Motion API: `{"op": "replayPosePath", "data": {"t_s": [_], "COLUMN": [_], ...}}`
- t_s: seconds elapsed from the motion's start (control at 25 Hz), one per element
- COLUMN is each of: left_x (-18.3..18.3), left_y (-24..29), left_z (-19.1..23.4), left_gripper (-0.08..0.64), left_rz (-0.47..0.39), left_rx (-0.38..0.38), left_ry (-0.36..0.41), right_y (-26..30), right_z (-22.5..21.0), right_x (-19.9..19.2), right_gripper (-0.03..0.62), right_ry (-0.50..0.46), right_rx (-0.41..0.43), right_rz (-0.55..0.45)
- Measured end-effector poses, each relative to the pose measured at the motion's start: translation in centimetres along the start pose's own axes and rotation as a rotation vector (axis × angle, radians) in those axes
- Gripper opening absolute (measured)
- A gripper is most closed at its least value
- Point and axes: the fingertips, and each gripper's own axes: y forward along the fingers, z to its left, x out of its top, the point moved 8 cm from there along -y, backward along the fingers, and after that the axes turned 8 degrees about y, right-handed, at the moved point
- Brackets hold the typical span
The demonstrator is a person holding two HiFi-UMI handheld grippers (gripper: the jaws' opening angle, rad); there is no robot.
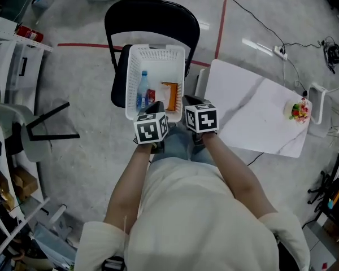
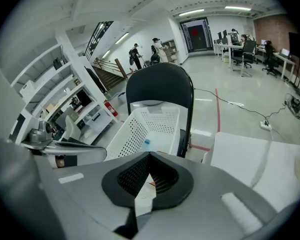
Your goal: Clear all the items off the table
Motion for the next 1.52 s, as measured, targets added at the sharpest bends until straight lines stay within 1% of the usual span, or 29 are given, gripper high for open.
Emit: {"op": "replayPosePath", "data": {"t_s": [0.32,0.44,0.52,0.72,1.0,1.24,1.52], "left_x": [0.8,1.2,1.4,1.7,1.7,0.7,-1.2], "left_y": [1.1,1.5,1.7,2.0,2.0,1.8,1.7], "left_z": [-3.9,-5.3,-6.2,-7.9,-11.6,-16.3,-23.6], "left_gripper": [0.008,0.008,0.008,0.008,0.008,0.008,0.008], "left_rz": [0.012,0.015,0.018,0.019,0.025,0.027,0.048], "left_rx": [-0.046,-0.062,-0.075,-0.102,-0.144,-0.188,-0.264], "left_ry": [0.056,0.092,0.117,0.131,0.203,0.254,0.326], "right_y": [-3.1,-4.2,-4.8,-6.1,-8.7,-12.4,-17.9], "right_z": [-3.4,-4.6,-5.3,-6.7,-8.8,-11.7,-16.3], "right_x": [-0.5,-0.8,-1.2,-2.1,-3.7,-5.9,-10.0], "right_gripper": [-0.002,-0.002,-0.002,-0.002,-0.002,-0.002,-0.002], "right_ry": [0.046,0.064,0.075,0.109,0.166,0.226,0.302], "right_rx": [-0.035,-0.046,-0.05,-0.06,-0.074,-0.106,-0.164], "right_rz": [-0.042,-0.052,-0.058,-0.078,-0.132,-0.187,-0.239]}}
